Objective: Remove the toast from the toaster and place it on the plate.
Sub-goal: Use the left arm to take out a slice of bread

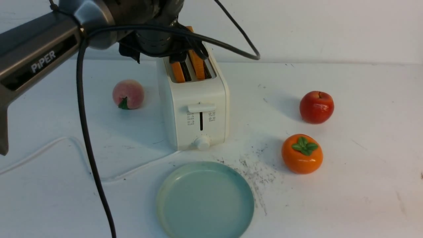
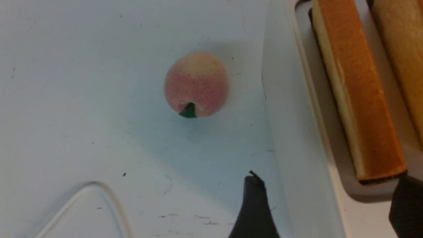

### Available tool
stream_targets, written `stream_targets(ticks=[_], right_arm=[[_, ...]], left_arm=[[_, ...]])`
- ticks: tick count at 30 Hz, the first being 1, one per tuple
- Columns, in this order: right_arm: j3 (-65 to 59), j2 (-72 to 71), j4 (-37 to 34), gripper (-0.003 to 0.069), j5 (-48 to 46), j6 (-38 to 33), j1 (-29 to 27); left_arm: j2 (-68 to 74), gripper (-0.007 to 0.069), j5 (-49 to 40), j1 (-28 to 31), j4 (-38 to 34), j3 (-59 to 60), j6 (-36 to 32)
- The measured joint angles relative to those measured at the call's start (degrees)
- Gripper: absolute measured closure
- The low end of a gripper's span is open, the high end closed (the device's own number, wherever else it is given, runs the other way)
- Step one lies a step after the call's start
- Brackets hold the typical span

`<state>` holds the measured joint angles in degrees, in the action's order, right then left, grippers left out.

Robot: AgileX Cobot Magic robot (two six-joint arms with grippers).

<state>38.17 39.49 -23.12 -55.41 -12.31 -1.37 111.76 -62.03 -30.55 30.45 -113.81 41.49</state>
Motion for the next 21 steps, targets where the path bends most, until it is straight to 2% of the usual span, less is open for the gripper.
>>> stream_targets(ticks=[10,21], right_arm=[[0.0,0.0,0.0,0.0626,0.0,0.0,0.0],[0.0,0.0,-0.1,0.0617,0.0,0.0,0.0]], left_arm=[[0.8,0.0161,9.3,0.0,-0.5,0.0,0.9],[5.5,0.0171,12.0,0.0,6.6,0.0,0.9]])
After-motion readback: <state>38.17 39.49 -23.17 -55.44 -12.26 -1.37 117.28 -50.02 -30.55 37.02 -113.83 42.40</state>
